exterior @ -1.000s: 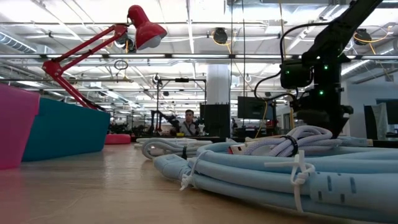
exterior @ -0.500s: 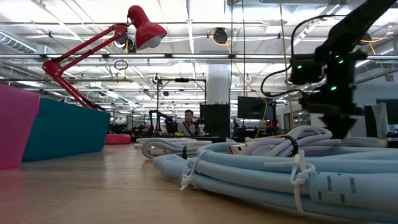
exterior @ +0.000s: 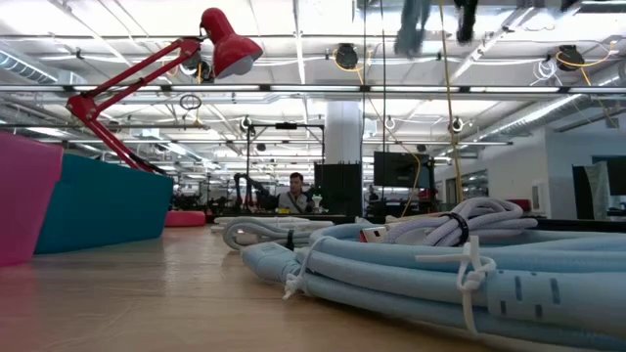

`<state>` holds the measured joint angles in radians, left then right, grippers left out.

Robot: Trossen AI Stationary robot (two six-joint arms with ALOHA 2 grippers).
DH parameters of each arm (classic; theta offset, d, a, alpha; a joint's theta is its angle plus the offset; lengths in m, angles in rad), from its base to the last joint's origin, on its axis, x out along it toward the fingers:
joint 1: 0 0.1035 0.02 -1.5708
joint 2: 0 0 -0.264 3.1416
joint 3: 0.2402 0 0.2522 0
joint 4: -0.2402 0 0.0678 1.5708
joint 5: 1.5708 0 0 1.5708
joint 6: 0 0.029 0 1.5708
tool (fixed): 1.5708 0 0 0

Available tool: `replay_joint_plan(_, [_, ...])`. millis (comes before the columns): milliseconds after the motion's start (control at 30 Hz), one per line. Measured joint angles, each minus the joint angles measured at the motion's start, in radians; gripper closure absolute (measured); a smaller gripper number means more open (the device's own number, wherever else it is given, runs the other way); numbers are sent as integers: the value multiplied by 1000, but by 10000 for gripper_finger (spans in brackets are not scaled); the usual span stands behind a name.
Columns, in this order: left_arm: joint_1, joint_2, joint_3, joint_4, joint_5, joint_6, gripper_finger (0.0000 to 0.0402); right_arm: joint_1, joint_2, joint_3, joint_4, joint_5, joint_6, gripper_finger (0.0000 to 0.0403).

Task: Pick & Place USB Port
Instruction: Put the top blue HDMI cable into the blue bin

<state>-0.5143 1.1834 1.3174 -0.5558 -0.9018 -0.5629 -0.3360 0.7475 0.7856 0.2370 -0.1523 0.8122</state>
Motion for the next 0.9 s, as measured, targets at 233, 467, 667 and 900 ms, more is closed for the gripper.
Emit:
replay_joint_plan(233, [282,-164,-316,214,320,-84,323,184,40,-1,386,-46,62,372])
replay_joint_plan(467, [639,-130,-906,1597,901,-369,323,384,159,-1,604,26,-8,372])
replay_joint_plan(667, [706,70,-923,1868,1031,-548,323,487,268,20,731,124,-54,372])
replay_joint_plan(900, [673,221,-538,1759,1230,-514,296,530,437,168,726,107,-42,372])
